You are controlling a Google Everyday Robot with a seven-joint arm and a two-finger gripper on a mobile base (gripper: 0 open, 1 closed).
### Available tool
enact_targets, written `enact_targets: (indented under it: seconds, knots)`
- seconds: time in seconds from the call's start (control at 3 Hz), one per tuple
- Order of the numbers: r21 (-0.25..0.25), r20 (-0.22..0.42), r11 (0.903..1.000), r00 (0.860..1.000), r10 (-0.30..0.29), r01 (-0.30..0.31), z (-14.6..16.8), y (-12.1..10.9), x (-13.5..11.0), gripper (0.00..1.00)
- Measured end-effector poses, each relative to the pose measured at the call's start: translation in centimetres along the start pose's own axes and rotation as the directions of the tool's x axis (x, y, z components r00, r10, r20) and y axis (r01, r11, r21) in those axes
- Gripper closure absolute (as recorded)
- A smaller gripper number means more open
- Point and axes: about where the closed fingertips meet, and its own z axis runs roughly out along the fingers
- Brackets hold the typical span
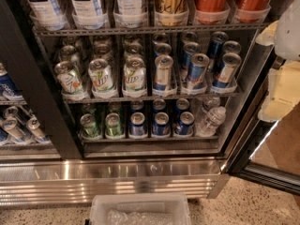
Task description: Pick 7up can from middle shelf of fridge
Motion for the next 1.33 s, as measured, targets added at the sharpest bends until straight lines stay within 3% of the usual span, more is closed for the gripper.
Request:
enact_targets:
  seconds: [0.33,0.67,1.0,1.33]
  knots:
    - [0.0,0.0,1.0,1.0,0.0,0.0,0.0,0.0,0.0,0.0]
    - [0.012,0.03,0.9999,1.0,0.006,-0.006,1.7,0.3,-2.4,0.0]
    - [-0.011,0.086,0.9998,0.996,0.017,-0.016,4.3,0.8,-6.2,0.0]
    - [-0.089,0.135,0.996,0.991,0.016,-0.004,7.5,2.7,-10.4,0.0]
